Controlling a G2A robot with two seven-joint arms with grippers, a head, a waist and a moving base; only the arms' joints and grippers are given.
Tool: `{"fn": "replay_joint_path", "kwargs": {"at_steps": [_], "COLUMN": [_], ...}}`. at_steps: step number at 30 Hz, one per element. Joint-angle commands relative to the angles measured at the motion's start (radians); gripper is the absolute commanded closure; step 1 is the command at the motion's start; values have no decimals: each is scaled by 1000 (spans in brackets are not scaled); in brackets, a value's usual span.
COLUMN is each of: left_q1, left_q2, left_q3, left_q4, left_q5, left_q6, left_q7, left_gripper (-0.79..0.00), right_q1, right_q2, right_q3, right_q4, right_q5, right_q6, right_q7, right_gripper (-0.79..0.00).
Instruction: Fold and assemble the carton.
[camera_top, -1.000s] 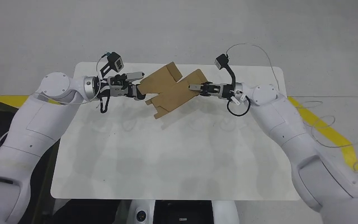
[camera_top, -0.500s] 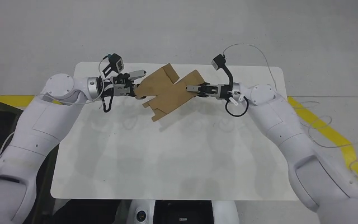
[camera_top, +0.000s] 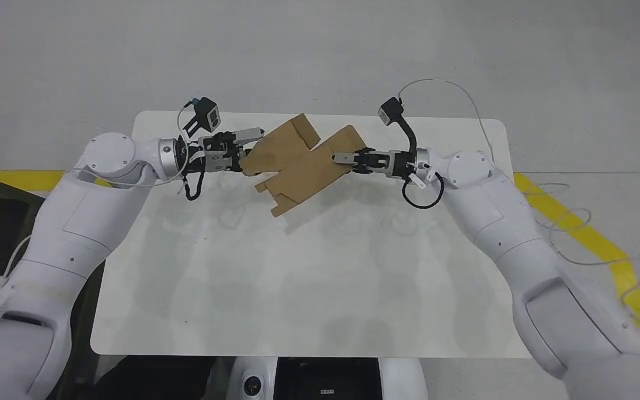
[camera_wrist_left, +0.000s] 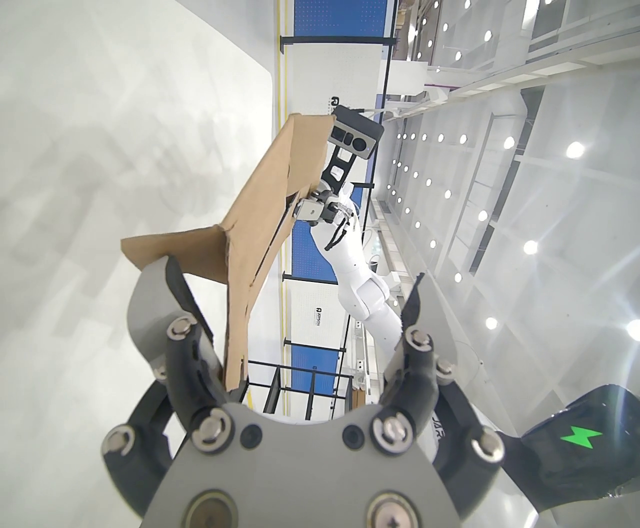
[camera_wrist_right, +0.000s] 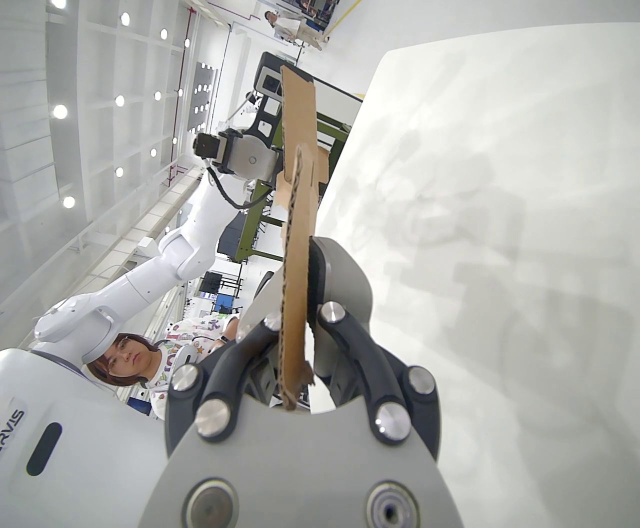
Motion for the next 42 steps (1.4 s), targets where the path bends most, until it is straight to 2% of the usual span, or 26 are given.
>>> {"fn": "replay_joint_path", "kwargs": {"at_steps": [1, 4, 13, 18, 25, 32, 35, 36, 37, 38, 39, 42], "left_q1": [3, 6, 13, 19, 27, 33, 35, 36, 36, 37, 37, 32], "left_q2": [-2, -5, -12, -16, -21, -27, -30, -30, -31, -32, -33, -33], "left_q3": [-5, -12, -23, -31, -45, -59, -64, -65, -67, -69, -71, -79], "left_q4": [1, 3, 5, 3, -6, -6, -4, -4, -3, -3, -3, -11], "left_q5": [2, 12, 81, 106, 124, 135, 140, 141, 143, 144, 148, 200], "left_q6": [1, 5, 22, 22, 25, 32, 33, 33, 33, 32, 29, -14], "left_q7": [-2, -2, -3, -7, -19, -21, -22, -23, -24, -24, -23, -4], "left_gripper": [-468, -391, -382, -283, -246, -3, 0, 0, 0, 0, 0, 0], "right_q1": [-1, -1, -2, -3, -5, -6, -7, -7, -7, -7, -8, -5], "right_q2": [-2, -5, -14, -18, -23, -27, -29, -29, -30, -31, -31, -31], "right_q3": [4, 10, 26, 35, 47, 57, 62, 63, 64, 65, 67, 74], "right_q4": [2, 7, 19, 25, 30, 34, 35, 36, 36, 37, 38, 48], "right_q5": [-3, -7, -20, -28, -41, -58, -64, -67, -68, -71, -72, -78], "right_q6": [0, -1, -3, -4, -4, -6, -8, -7, -7, -7, -5, -5], "right_q7": [1, 4, 10, 11, 12, 13, 12, 13, 13, 14, 14, 15], "right_gripper": [0, 0, 0, 0, 0, 0, 0, -37, -351, -720, -785, -785]}}
